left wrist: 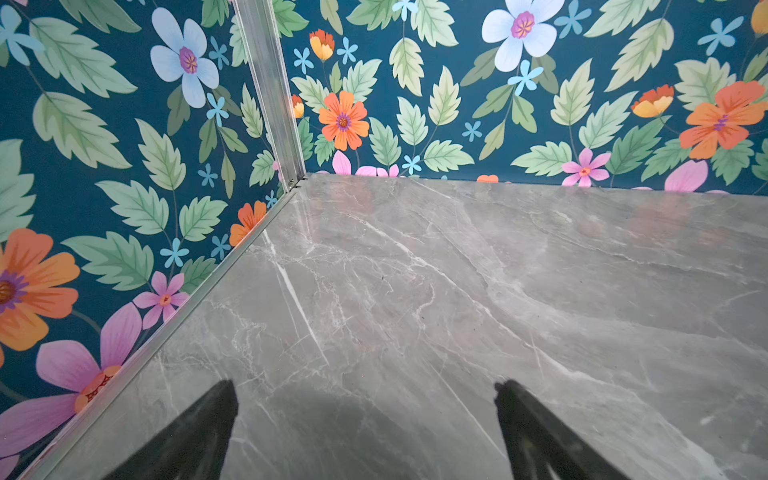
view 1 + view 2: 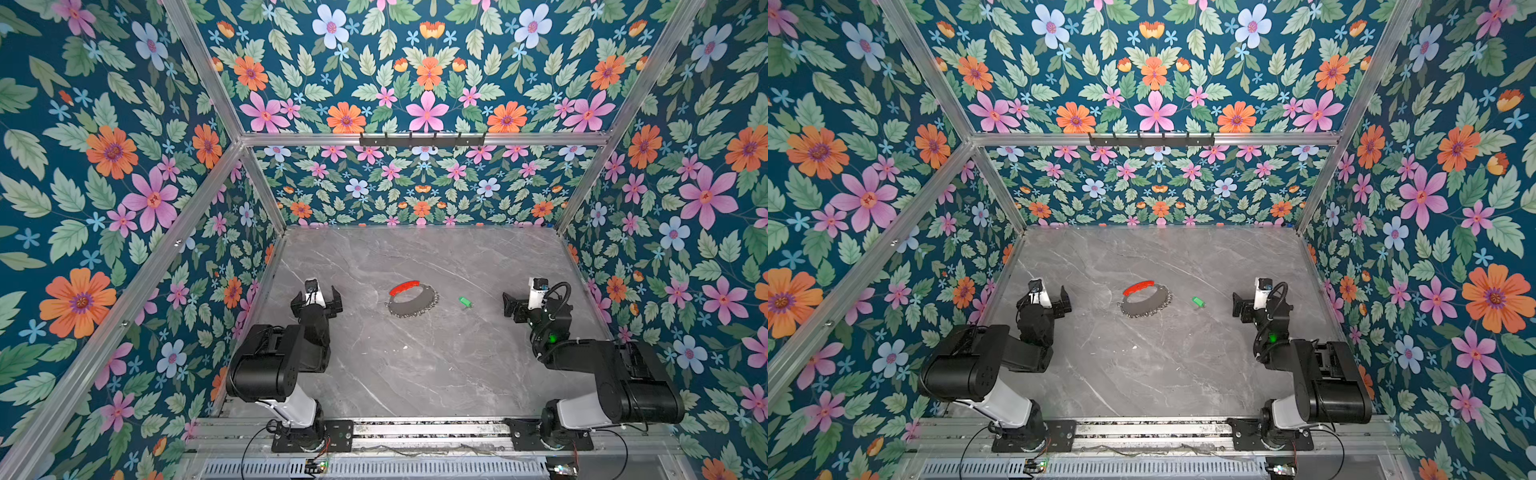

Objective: Put the keys on the keyring

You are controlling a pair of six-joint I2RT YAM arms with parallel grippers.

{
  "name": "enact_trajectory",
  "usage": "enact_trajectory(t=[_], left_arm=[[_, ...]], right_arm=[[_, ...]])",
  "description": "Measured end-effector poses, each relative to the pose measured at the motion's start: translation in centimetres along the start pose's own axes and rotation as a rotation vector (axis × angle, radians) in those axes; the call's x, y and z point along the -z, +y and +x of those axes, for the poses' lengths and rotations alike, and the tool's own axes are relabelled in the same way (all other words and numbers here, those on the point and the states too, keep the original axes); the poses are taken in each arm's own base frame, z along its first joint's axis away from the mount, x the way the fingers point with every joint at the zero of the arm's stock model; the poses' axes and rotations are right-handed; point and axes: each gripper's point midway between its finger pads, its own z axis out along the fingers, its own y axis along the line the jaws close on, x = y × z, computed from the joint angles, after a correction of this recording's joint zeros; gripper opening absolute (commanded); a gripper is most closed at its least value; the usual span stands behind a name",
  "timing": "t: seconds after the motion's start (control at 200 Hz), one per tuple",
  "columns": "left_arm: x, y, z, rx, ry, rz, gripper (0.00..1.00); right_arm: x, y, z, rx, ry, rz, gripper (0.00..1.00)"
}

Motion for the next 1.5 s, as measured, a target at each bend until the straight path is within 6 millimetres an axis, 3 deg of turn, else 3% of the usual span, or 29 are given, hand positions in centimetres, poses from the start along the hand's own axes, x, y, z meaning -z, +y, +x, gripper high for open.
enact_trajectory(t=[1.235,1.5], left_arm=[[0.1,0.0,0.3,-0.004,0.01,0.004,1.0],[1.8,-1.0,1.0,-0.036,-0.006,0.078,1.0]], right_arm=[[0.1,0.0,0.5,0.001,0.018,0.0,0.99],[1.9,0.9,2.1,0.02,-0.014,-0.031,0.99]])
